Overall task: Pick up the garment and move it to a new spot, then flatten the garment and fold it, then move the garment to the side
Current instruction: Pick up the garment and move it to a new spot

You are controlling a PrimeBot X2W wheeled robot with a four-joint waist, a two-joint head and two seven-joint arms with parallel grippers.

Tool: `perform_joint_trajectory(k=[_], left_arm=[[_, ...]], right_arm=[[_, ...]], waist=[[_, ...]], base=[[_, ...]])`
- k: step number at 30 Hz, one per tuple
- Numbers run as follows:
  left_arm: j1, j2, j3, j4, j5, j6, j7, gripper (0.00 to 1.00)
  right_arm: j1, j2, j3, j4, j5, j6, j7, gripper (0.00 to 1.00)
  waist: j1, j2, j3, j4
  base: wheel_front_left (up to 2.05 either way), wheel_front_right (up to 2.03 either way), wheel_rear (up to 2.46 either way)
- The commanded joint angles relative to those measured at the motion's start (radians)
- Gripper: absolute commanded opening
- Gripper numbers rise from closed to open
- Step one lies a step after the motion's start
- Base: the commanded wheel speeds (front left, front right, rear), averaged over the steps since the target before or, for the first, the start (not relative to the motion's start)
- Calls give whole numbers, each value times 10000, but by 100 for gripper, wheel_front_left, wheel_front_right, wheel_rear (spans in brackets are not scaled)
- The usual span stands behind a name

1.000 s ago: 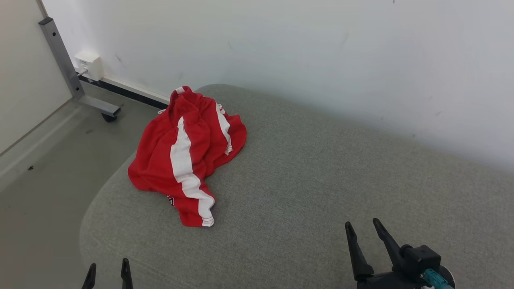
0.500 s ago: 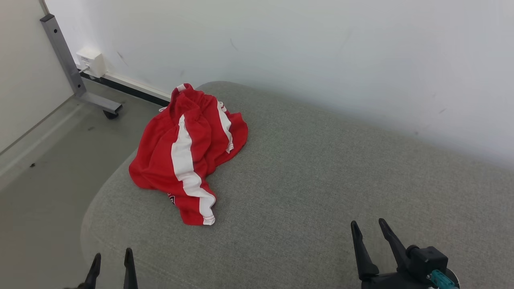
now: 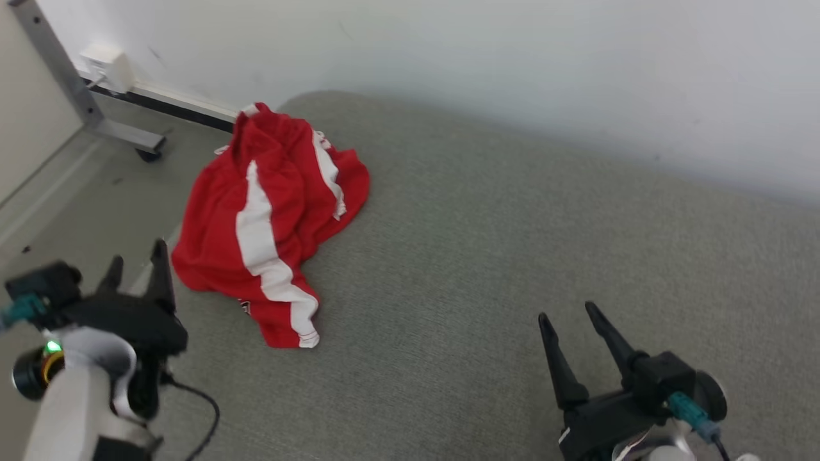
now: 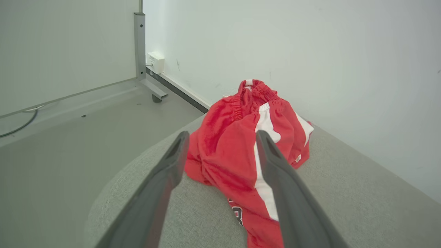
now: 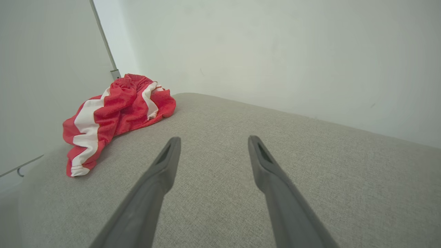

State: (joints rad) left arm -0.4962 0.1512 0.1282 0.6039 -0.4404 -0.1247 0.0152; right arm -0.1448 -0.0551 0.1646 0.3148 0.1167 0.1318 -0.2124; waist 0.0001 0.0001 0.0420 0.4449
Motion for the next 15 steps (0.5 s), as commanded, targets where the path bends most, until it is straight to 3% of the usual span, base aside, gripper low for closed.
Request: perform_joint_trajectory(k=[1,7,15], left_arm=[[-619,88,69,261,-341,-78,272,100],[-1836,356,316,1077,-1236,-56,1128,100],[-2229,1012,422,2031,-1137,206,1137,100]], right_arm=[[-218,-234,8,-329,-123,-21,152,100],[-299,-683,203,-1482,-278,-21,769,100],[32,-950,372,-2571,-197,-21,1294,100]], waist=[[-1,-1,1480,-1368],[-1,-1,2481,-2136],[-1,-1,3091,-2815]], base=[[0,0,0],[0,0,0],[0,0,0]])
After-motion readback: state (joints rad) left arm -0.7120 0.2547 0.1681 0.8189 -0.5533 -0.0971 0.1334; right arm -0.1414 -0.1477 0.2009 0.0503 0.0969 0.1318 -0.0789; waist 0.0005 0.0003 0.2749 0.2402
